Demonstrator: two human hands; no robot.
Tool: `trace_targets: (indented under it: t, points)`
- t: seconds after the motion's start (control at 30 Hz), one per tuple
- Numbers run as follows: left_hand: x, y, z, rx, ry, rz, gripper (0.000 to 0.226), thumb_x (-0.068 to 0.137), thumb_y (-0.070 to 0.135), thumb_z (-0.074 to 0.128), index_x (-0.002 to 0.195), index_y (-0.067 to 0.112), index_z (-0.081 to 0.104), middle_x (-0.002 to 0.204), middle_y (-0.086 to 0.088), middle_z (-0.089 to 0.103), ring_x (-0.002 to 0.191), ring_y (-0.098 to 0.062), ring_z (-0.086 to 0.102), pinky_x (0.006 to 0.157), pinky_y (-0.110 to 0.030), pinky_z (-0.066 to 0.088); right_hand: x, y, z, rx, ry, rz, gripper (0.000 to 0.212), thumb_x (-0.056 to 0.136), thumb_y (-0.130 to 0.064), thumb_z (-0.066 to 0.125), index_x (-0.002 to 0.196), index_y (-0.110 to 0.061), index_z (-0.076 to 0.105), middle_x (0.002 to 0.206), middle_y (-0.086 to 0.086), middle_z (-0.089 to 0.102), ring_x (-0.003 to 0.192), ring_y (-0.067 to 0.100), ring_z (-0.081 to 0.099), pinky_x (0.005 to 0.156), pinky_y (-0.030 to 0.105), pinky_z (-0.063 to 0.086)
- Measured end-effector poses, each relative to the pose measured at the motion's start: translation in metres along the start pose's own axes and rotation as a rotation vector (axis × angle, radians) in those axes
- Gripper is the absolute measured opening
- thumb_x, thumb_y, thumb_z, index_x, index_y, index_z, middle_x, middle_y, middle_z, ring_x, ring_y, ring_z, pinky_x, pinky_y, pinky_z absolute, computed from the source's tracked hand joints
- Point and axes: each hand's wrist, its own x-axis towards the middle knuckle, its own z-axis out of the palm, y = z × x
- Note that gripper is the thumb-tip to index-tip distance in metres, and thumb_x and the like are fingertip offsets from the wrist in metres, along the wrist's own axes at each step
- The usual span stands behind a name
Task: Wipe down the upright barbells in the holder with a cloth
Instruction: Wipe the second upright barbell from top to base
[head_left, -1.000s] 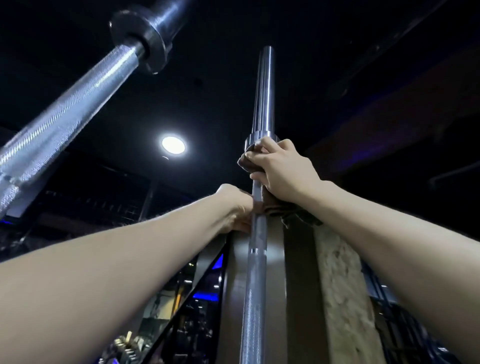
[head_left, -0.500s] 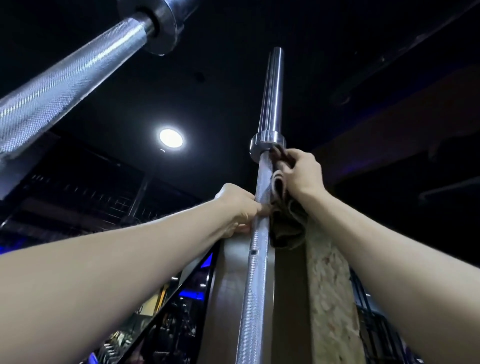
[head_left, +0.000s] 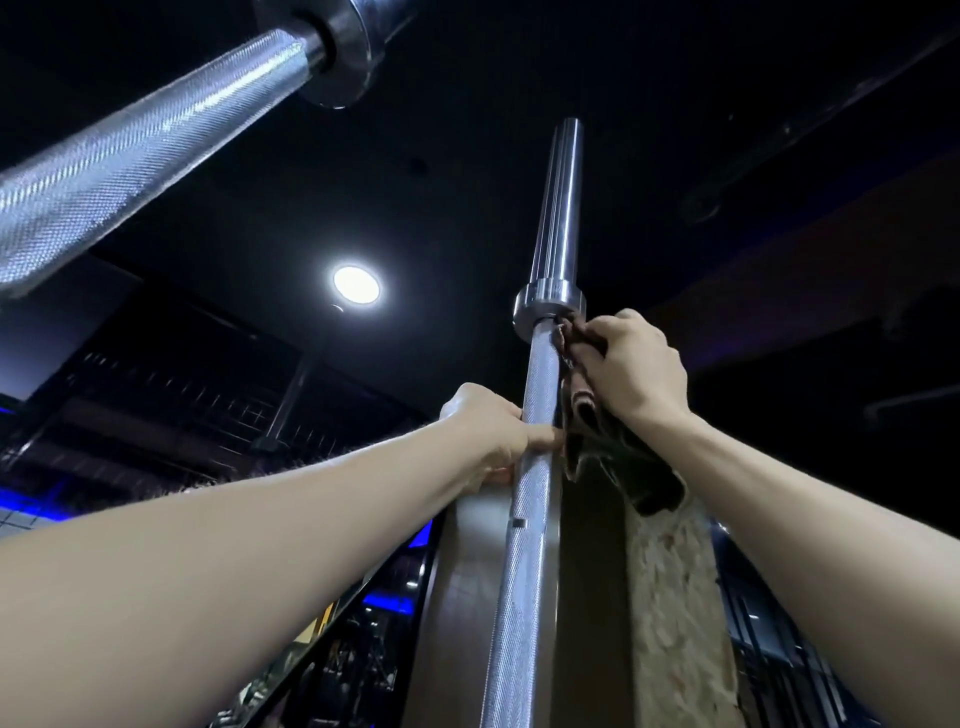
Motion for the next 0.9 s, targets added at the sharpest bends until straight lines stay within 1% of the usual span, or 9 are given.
trace_targets:
  t: [0.13,0.2,0.27,0.37,0.5,0.57,0.67,0.8,0.9]
  points:
    - [0.002,-0.001,0.002,-0.038,0.029,-0.024,0.037,0.055,0.019,0.090,0.083,0.006,0.069,0.092,-0.016,0.070,0.086,-0.030,0.069,0.079,-0.041,0.058,0.006,-0.029,-0.005,-0.161,0.138,-0.320,0.026,0.095,-0.035,0.052,0.119,-0.027,0.055,0.112,-0.001,0.053,0.094,0.029,0.057,0.065,0.035,0.043]
    - [0.003,-0.001,0.004,-0.030,0.039,-0.024,0.052,0.039,0.027,0.089,0.083,0.008,0.069,0.093,-0.017,0.071,0.086,-0.033,0.069,0.080,-0.045,0.057,0.010,-0.043,-0.004,-0.372,0.081,-0.457,0.022,0.097,-0.026,0.045,0.118,-0.029,0.053,0.115,0.001,0.048,0.093,0.028,0.053,0.059,0.033,0.035]
    - [0.004,-0.004,0.005,-0.008,0.036,-0.006,0.055,0.035,0.030,0.085,0.084,0.010,0.071,0.089,-0.015,0.071,0.082,-0.032,0.070,0.079,-0.046,0.058,0.009,-0.042,0.001,-0.525,0.020,-0.494,0.028,0.098,-0.020,0.038,0.115,-0.027,0.059,0.119,0.006,0.041,0.093,0.028,0.047,0.058,0.033,0.030]
    - [0.006,-0.007,0.008,0.022,0.015,0.007,0.044,0.047,0.025,0.089,0.084,0.009,0.072,0.086,-0.014,0.072,0.079,-0.029,0.071,0.077,-0.043,0.059,0.003,-0.028,0.000,-0.478,0.008,-0.334,0.029,0.098,-0.022,0.041,0.118,-0.029,0.060,0.119,0.009,0.037,0.094,0.030,0.048,0.063,0.036,0.033]
    - [0.007,-0.004,0.014,0.000,-0.013,-0.022,0.037,0.056,0.014,0.087,0.088,0.007,0.071,0.089,-0.014,0.071,0.083,-0.029,0.069,0.075,-0.041,0.059,0.010,-0.025,-0.004,-0.312,-0.061,-0.186,0.029,0.095,-0.025,0.050,0.121,-0.027,0.062,0.101,0.006,0.034,0.078,0.030,0.046,0.069,0.037,0.038]
    - [0.007,-0.003,0.016,0.000,0.010,-0.032,0.025,0.064,0.008,0.083,0.086,0.007,0.070,0.088,-0.015,0.069,0.080,-0.030,0.068,0.073,-0.040,0.059,0.015,-0.023,-0.009,-0.265,-0.105,-0.115,0.030,0.094,-0.026,0.052,0.123,-0.026,0.061,0.101,0.006,0.037,0.075,0.031,0.049,0.069,0.037,0.042]
    - [0.008,-0.005,0.018,0.041,0.026,-0.019,0.017,0.067,0.010,0.082,0.081,0.010,0.072,0.085,-0.013,0.071,0.078,-0.029,0.069,0.072,-0.040,0.060,0.017,-0.015,-0.013,-0.136,-0.128,-0.006,0.027,0.093,-0.028,0.053,0.117,-0.022,0.063,0.111,0.008,0.051,0.087,0.035,0.058,0.073,0.036,0.043]
    - [0.006,-0.004,0.017,0.018,0.006,-0.036,0.023,0.067,0.014,0.086,0.086,0.010,0.074,0.078,-0.009,0.069,0.062,-0.023,0.066,0.057,-0.030,0.058,0.016,-0.003,-0.019,-0.039,-0.186,0.037,0.023,0.090,-0.030,0.057,0.109,-0.024,0.068,0.111,0.008,0.061,0.097,0.035,0.061,0.076,0.034,0.044]
    - [0.004,-0.005,0.015,0.017,0.007,-0.020,0.027,0.063,0.020,0.088,0.084,0.008,0.074,0.071,-0.007,0.068,0.059,-0.022,0.065,0.069,-0.035,0.060,0.015,0.012,-0.033,-0.138,-0.202,0.058,0.020,0.089,-0.032,0.058,0.106,-0.031,0.069,0.113,0.005,0.061,0.102,0.035,0.059,0.076,0.033,0.040]
